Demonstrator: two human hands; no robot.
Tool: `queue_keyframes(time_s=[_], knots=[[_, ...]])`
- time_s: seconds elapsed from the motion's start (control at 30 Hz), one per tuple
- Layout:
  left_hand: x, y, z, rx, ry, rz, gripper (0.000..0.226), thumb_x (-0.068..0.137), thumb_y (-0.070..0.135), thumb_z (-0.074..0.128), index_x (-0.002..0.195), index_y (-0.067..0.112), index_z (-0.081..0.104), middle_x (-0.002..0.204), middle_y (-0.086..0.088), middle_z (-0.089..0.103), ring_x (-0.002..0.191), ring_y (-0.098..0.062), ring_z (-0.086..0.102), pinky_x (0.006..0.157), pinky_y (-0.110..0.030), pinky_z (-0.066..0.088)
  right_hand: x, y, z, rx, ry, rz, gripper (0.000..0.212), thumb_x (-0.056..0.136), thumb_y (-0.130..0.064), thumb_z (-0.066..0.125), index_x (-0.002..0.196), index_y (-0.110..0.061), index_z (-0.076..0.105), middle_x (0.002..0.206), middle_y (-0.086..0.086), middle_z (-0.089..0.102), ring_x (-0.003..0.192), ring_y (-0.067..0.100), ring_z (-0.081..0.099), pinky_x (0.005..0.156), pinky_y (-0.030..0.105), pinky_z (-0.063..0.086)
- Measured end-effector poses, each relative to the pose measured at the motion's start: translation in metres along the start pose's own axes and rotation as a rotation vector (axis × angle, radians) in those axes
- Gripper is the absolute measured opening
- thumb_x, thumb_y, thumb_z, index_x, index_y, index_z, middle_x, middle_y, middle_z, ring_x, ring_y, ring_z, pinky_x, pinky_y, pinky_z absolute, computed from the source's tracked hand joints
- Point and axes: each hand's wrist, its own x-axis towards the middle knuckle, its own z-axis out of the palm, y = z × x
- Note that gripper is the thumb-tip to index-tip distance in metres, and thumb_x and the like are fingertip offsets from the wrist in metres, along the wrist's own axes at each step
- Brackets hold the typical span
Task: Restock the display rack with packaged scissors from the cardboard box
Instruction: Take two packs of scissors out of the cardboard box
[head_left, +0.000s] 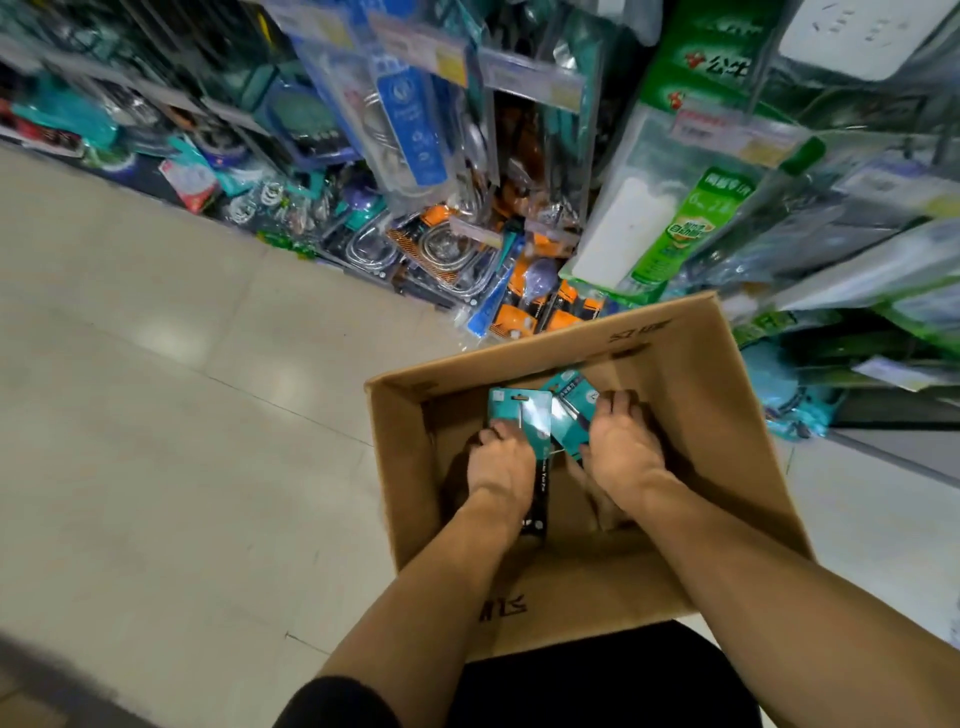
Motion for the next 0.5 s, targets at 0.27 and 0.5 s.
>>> queue_keyframes(time_s=[0.27, 0.5], knots=[[0.005, 0.0, 0.013, -0.445, 0.054, -0.224, 0.091, 0.086, 0.012, 0.072, 0.153, 0.004, 0.011, 0.155, -0.017, 0.026, 0.129, -0.028, 0.052, 0.102, -0.037, 0.047, 0.008, 0.023, -0.003, 0.103, -0.008, 0.093, 0.073, 0.084, -0.032, 0.072, 0.139, -0.006, 0.031, 0.138, 0.016, 0.04, 0.127, 0.029, 0.043, 0.108, 0.036, 0.035], [0.006, -0.003, 0.012, -0.78, 0.062, -0.368, 0.076, 0.079, 0.01, 0.079, 0.139, 0.013, 0.033, 0.137, -0.01, 0.046, 0.129, -0.029, 0.051, 0.099, -0.038, 0.049, 0.005, 0.024, -0.006, 0.144, -0.033, 0.071, 0.075, 0.081, -0.035, 0.075, 0.137, -0.005, 0.036, 0.135, 0.014, 0.046, 0.124, 0.027, 0.047, 0.105, 0.033, 0.036]])
